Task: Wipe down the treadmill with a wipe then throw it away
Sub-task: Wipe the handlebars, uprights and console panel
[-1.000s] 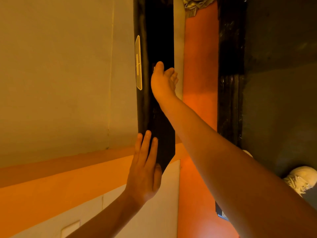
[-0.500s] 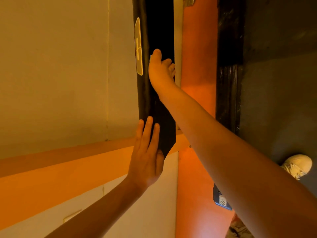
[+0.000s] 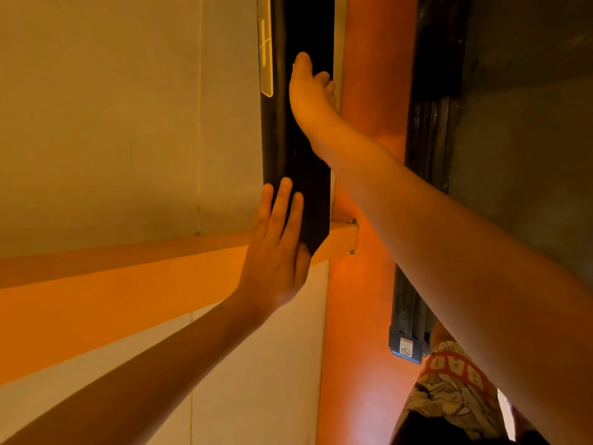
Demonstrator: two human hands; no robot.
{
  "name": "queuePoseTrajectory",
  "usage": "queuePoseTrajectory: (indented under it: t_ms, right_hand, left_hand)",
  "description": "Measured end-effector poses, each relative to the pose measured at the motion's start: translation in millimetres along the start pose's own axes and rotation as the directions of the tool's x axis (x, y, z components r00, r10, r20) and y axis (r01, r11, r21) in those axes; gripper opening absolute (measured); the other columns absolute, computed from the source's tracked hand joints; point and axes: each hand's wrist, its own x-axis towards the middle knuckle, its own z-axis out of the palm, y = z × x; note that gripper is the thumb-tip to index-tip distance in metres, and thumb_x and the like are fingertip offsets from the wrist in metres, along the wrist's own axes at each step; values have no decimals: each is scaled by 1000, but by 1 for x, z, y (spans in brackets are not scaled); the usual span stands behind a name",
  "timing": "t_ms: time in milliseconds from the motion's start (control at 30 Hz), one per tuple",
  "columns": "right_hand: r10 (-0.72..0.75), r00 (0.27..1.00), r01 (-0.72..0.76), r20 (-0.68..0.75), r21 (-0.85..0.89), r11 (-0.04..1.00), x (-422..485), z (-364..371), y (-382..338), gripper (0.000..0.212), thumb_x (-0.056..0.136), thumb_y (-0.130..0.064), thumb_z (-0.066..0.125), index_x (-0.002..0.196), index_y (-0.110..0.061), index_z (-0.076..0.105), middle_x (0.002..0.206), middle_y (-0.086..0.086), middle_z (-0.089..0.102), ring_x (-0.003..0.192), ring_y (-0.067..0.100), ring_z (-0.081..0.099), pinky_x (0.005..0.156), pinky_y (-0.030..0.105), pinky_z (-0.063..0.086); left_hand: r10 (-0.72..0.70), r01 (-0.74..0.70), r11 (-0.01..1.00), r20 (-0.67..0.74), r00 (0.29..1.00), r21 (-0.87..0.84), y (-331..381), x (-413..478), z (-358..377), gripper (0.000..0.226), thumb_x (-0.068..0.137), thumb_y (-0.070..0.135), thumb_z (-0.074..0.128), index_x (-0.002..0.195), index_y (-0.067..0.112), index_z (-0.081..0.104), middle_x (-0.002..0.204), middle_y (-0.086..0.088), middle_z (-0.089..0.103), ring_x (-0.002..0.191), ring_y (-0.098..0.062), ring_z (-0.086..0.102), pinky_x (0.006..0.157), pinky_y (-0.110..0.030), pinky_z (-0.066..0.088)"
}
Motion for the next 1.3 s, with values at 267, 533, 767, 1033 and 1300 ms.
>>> queuePoseTrajectory:
  t_ms: [267, 533, 767, 1033, 1300]
  right_hand:
    - [-78, 997, 78, -1, -11, 997, -9, 4, 9, 67, 110, -48, 19, 163, -7, 13, 169, 14, 16, 155, 29, 16, 125, 50, 16]
    - [-26, 999, 26, -20, 20, 999, -9, 2, 8, 69, 110, -49, 20, 164, -8, 8, 171, 13, 9, 157, 29, 9, 127, 49, 12]
    - [-32, 999, 33, -25, 39, 999, -9, 1, 19, 69, 111, -48, 19, 164, -8, 0, 172, 11, -2, 159, 26, -1, 126, 44, 3]
    - [-102, 995, 102, 9, 41, 994, -20, 9, 19, 67, 111, -48, 20, 164, -9, 5, 172, 12, 4, 158, 28, 4, 127, 50, 10]
    - [-82, 996, 82, 32, 22, 996, -30, 10, 27, 67, 111, -47, 19, 164, -10, 3, 172, 11, 3, 158, 27, 4, 127, 48, 9]
  left_hand:
    - [14, -17, 998, 48, 999, 60, -3, 0, -2, 67, 96, 11, 47, 157, -6, 25, 167, -24, 12, 156, -43, 0, 126, -57, 13]
    - [-25, 22, 998, 36, 999, 57, 0, 1, 1, 68, 97, 18, 39, 160, 2, 18, 170, -16, 6, 157, -38, -3, 126, -57, 6]
    - [-26, 25, 999, 31, 999, 48, -1, 1, 1, 67, 97, 17, 38, 159, 3, 18, 169, -17, 9, 157, -38, -3, 125, -59, 7]
    - [-49, 48, 999, 40, 998, 26, -1, -1, 3, 66, 97, 20, 36, 159, 5, 18, 170, -15, 9, 158, -36, -4, 120, -70, 12]
    - [-60, 60, 998, 23, 998, 10, -2, -1, 5, 65, 99, 22, 34, 159, 6, 18, 169, -14, 10, 158, -33, -6, 120, -70, 11]
